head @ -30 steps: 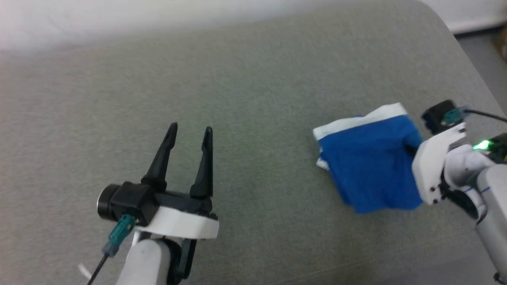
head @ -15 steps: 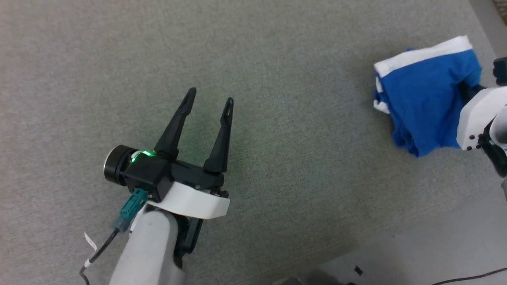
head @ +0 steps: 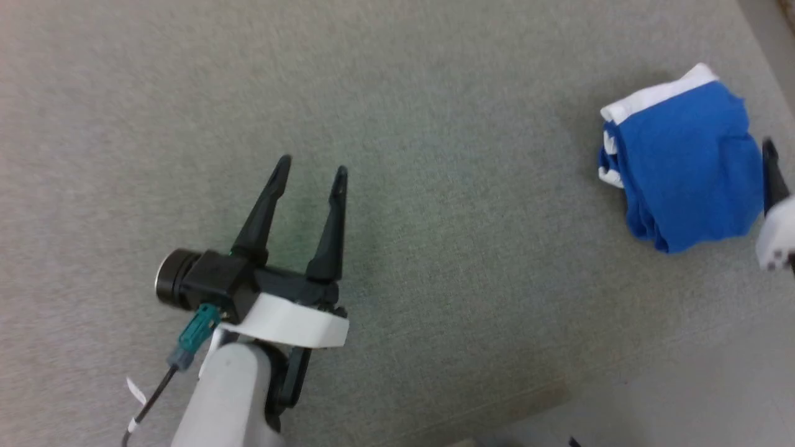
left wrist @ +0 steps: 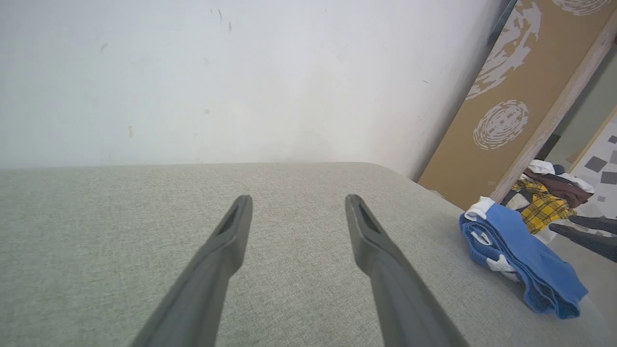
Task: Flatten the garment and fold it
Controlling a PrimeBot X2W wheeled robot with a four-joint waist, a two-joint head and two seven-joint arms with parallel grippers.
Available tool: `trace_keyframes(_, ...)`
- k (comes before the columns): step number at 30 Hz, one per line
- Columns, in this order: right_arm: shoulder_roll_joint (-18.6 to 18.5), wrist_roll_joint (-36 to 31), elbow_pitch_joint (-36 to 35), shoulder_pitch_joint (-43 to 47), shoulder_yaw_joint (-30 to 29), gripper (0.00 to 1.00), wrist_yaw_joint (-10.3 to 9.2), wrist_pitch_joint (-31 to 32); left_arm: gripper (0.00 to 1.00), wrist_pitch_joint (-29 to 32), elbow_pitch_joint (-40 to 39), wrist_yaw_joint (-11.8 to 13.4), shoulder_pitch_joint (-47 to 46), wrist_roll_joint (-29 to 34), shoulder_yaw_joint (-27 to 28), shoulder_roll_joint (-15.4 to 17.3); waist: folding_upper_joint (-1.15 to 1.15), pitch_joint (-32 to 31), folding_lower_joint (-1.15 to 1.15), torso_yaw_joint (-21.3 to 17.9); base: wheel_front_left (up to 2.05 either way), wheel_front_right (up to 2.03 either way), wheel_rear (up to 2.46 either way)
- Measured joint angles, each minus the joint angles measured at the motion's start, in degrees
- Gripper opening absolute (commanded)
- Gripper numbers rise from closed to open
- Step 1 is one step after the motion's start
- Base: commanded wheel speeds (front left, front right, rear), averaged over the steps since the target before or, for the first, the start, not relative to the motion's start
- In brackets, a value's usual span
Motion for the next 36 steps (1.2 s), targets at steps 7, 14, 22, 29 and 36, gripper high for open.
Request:
trace_keyframes(7, 5.2, -2.2, -12.4, 13.7, -5.1, 1.00, 0.00, -2.6, 1.00, 0.0, 0.1, 2.4, 3.1, -1.3, 2.4, -0.3, 0.00, -6.0, -0.01, 2.3, 0.00, 0.00, 0.00)
trace_keyframes(14, 14.9, -2.2, -25.8, 24.3, -3.8, 1.00, 0.00, -2.9, 1.00, 0.0, 0.1, 4.5, 6.7, -1.5, 5.8, -0.4, 0.00, -10.5, -0.01, 6.2, 0.00, 0.00, 0.00)
trace_keyframes(22, 18.1, 1.8, -38.5, 28.8, -0.3, 1.00, 0.00, -3.0, 1.00, 0.0, 0.8, 5.4, 9.5, -0.5, 8.7, -0.4, 0.00, -14.8, 0.00, 11.0, 0.00, 0.00, 0.00)
trace_keyframes(29, 18.2, 5.8, -46.3, 34.7, 1.1, 1.00, 0.00, -3.0, 1.00, 0.0, 2.5, 4.8, 12.1, 1.5, 9.5, -0.4, 0.00, -18.7, 0.00, 13.7, 0.00, 0.00, 0.00)
trace_keyframes(36, 18.2, 8.0, -50.4, 40.8, 3.8, 1.00, 0.00, -2.9, 1.00, 0.0, 4.0, 4.8, 16.1, 1.4, 9.2, -0.4, 0.00, -22.1, 0.00, 14.7, 0.00, 0.00, 0.00)
